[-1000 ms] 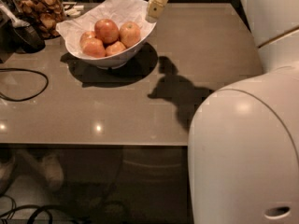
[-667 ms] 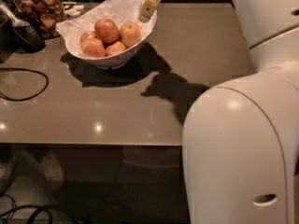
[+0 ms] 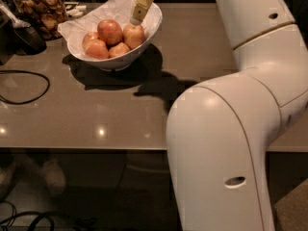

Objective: Pick apple from white bowl

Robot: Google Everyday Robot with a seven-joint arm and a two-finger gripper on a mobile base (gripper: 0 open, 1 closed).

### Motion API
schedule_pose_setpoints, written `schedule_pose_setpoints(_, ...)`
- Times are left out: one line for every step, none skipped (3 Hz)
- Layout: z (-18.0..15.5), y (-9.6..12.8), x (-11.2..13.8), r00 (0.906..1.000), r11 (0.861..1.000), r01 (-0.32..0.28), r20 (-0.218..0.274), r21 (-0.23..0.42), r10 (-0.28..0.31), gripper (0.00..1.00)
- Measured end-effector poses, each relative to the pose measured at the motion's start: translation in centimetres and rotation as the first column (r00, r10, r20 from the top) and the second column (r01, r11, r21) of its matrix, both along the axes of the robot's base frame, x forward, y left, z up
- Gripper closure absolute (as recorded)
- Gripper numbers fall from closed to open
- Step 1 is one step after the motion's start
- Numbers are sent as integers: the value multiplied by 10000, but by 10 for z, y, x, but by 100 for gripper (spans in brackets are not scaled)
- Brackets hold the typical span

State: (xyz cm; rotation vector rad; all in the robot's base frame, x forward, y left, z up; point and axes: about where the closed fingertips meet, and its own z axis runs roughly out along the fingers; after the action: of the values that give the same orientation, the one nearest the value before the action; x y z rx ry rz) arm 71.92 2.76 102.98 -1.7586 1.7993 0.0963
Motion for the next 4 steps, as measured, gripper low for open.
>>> schedule_pose_setpoints(-3, 3, 6, 10000, 9994, 2, 23, 355, -3, 0)
schedule_pose_setpoints(-5, 3, 9, 10000, 9985, 6, 13, 551, -7, 0)
schedule_pose_setpoints(-21, 12, 15, 9994, 9985, -182, -290, 511, 197, 0)
schedule_pose_setpoints(-33, 18, 20, 9982, 9981, -316, -495, 521, 342, 13)
